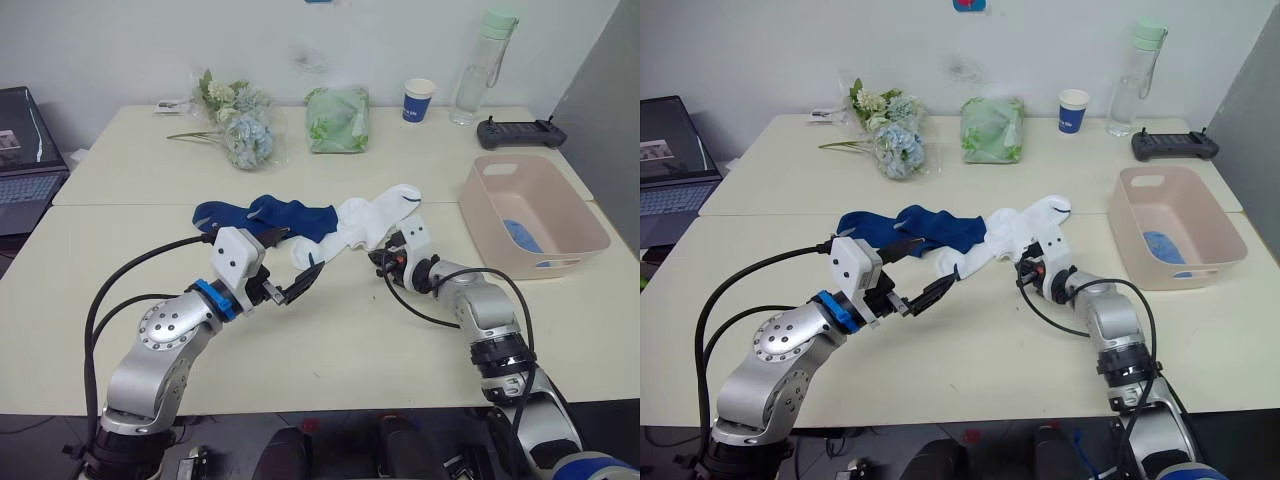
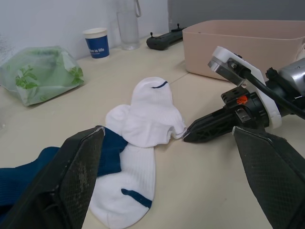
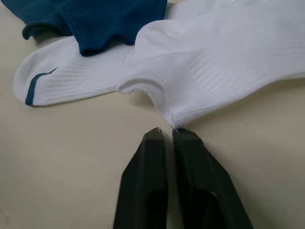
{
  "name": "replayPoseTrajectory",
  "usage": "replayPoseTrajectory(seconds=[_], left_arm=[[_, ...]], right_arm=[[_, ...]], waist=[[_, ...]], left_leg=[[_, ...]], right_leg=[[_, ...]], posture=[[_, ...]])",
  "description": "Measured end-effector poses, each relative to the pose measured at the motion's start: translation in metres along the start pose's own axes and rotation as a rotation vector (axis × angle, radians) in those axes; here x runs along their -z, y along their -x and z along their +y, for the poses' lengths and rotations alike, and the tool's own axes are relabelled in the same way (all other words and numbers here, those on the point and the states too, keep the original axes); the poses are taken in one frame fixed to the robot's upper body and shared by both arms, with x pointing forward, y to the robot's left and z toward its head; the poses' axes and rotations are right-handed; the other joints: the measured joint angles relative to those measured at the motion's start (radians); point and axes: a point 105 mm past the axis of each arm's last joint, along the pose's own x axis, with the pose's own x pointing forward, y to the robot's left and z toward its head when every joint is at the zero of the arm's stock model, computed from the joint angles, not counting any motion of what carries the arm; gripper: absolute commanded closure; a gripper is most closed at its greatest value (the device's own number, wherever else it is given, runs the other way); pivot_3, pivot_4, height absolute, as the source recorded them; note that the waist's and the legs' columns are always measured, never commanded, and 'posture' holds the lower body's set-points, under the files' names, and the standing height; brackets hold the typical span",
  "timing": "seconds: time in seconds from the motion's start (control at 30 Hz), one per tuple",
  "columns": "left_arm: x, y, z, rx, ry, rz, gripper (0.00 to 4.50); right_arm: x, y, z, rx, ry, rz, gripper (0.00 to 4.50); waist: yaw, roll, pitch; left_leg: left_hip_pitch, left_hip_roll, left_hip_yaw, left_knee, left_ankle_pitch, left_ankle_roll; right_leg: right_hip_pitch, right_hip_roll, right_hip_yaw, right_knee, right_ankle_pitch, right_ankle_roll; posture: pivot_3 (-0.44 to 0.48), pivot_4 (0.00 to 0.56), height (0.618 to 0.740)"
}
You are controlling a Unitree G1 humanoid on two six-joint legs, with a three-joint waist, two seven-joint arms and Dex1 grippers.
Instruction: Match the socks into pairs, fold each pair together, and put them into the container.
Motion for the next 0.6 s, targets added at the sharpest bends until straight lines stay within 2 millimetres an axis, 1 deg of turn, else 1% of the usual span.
replayPoseTrajectory(seconds=[0.13,0.3,0.5,0.6], left_arm=[[0.001,0.001,0.001,0.005,-0.007,0.009,0.00],[0.001,0.001,0.001,0.017,-0.014,0.014,0.00],[0.000,-0.001,0.003,0.014,-0.017,0.010,0.00],[0.002,-0.001,0.003,0.012,-0.012,0.015,0.00]], right_arm=[[-0.003,-0.002,0.003,0.010,-0.059,-0.014,1.82],[-0.009,0.000,-0.002,0.028,-0.089,-0.024,0.08],[-0.014,0.002,-0.014,0.089,-0.181,-0.058,0.03],[-0.016,0.000,-0.016,0.100,-0.209,-0.063,0.60]], waist=[[0.000,0.000,0.000],[0.002,0.000,0.000],[0.001,0.000,0.000],[0.000,0.000,0.000]], left_leg=[[0.000,0.000,0.000,0.000,0.000,0.000],[0.000,-0.001,0.000,0.000,0.000,0.000],[0.000,0.000,0.000,0.000,0.000,0.000],[0.000,0.000,0.000,0.000,0.000,0.000]], right_leg=[[0.000,0.000,0.000,0.000,0.000,0.000],[0.000,0.000,0.000,0.000,0.000,0.000],[0.000,0.000,0.000,0.000,0.000,0.000],[0.000,0.000,0.000,0.000,0.000,0.000]], posture=[[0.000,0.150,0.740],[0.000,0.150,0.740],[0.000,0.150,0.740],[0.000,0.150,0.740]])
